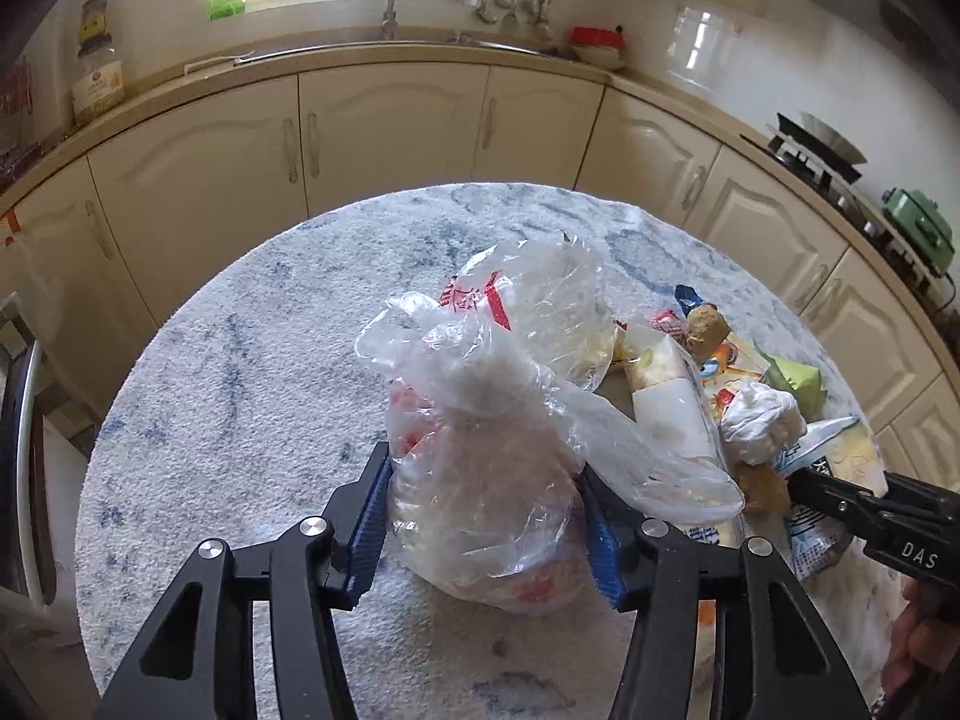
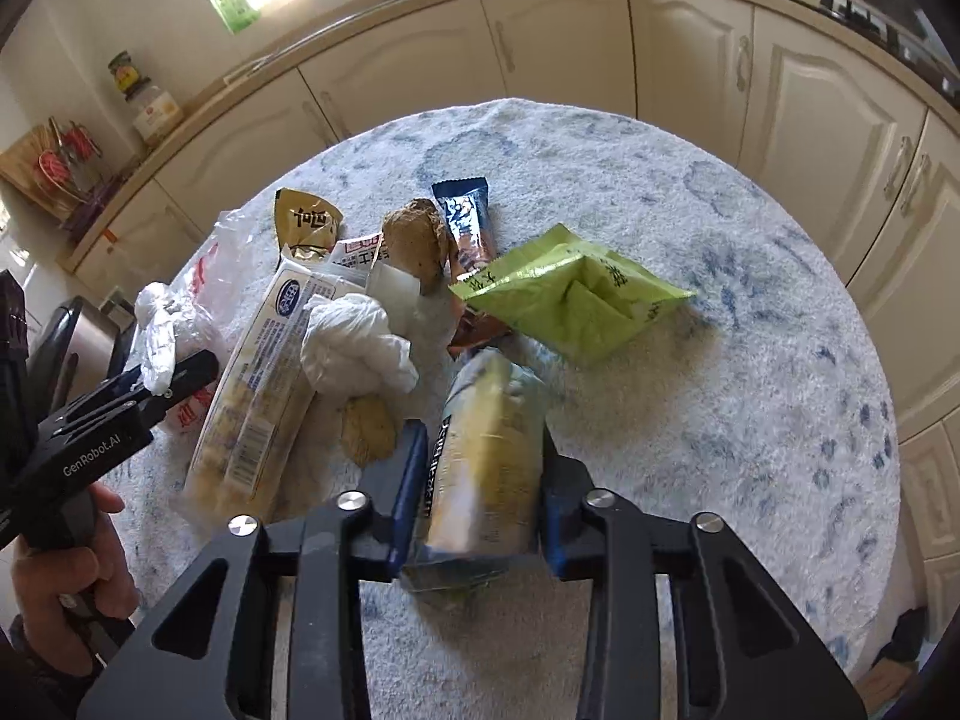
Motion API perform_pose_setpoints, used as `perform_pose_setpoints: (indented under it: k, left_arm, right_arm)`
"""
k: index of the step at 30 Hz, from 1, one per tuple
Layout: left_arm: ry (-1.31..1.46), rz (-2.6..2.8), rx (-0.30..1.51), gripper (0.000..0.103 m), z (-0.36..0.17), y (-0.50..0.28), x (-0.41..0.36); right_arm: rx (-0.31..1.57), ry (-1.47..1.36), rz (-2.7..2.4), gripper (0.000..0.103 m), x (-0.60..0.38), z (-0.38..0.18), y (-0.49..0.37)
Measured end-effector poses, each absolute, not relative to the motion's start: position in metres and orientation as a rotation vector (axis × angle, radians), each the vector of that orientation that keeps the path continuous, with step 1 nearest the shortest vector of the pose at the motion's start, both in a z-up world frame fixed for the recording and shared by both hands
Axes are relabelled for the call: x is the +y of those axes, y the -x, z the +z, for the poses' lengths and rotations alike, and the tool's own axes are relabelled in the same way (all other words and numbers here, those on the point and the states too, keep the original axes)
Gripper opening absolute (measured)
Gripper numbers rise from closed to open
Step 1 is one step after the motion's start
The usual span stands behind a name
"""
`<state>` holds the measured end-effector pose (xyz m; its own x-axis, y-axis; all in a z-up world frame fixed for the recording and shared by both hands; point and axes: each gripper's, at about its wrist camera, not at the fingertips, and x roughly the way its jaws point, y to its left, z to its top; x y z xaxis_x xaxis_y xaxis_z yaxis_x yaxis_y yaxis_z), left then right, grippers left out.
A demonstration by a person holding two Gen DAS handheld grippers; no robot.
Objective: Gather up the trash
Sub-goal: 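Carry the bag and carton from the table to the blue bin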
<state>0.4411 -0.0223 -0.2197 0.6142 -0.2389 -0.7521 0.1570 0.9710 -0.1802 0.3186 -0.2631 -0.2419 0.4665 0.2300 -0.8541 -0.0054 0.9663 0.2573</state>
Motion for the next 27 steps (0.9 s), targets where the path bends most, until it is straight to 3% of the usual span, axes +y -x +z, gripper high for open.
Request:
perform_pose_setpoints:
  k: [13,27]
  left_arm:
    - [0.069,-0.227,0.840,0.052,-0.213,-0.382,0.006]
    - [-0.015,-0.348,0.749,0.052,-0.152,-0.272,-0.037]
  right_arm:
    - [1.042,-0.282,0.144,0.030,-0.264,-0.231,-0.277]
    - [0.964,-0.333,0.143,0.030,-0.286,-0.199,-0.218]
